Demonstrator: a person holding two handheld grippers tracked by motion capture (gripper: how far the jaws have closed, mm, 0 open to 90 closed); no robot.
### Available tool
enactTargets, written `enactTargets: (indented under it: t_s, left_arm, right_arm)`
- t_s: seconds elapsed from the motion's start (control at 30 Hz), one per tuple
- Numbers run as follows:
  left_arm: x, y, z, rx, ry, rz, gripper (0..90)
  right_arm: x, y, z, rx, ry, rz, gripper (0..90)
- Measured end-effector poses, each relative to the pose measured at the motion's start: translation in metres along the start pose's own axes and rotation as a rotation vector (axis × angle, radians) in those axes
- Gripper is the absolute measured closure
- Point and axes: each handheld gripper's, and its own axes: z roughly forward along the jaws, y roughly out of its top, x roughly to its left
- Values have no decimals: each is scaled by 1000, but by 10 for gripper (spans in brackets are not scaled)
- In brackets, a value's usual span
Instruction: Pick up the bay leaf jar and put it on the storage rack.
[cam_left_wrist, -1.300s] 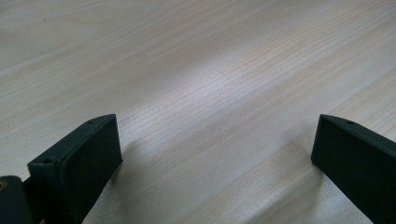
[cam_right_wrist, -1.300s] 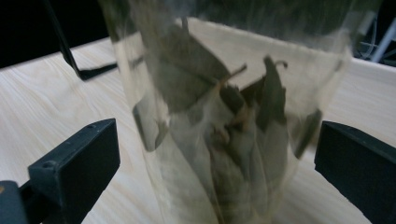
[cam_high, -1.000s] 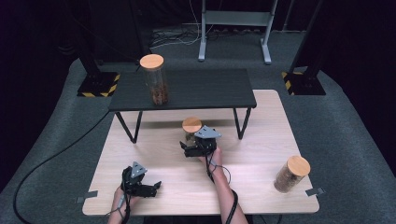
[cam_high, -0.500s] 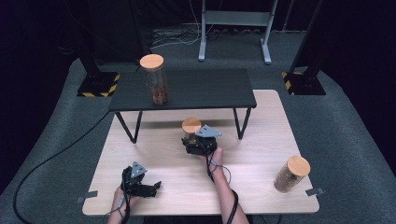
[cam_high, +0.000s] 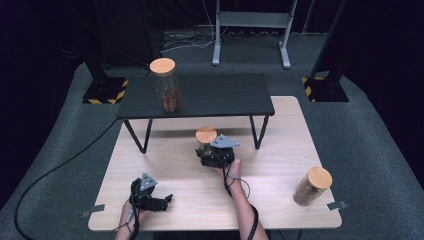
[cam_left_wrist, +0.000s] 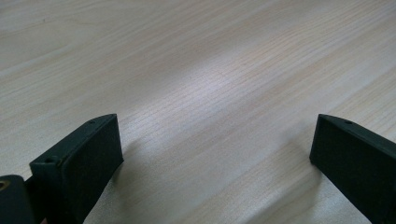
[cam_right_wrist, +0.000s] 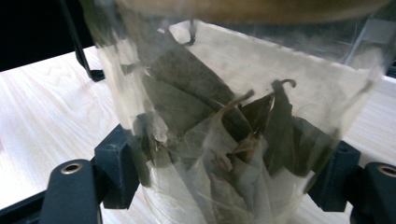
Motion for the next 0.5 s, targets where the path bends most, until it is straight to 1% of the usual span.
enactTargets:
  t_s: [0.17, 0.4, 0.5]
  left_arm:
    - [0, 0, 0, 0, 0, 0, 15]
    - [0, 0, 0, -1, -1, 0, 15]
    - [0, 0, 0, 0, -1, 0, 15]
  right_arm:
    - [0, 2, -9, -15, 20, -2, 249]
    - [-1, 4, -19, -13, 28, 2, 249]
    - [-2, 4, -22, -25, 39, 9, 249]
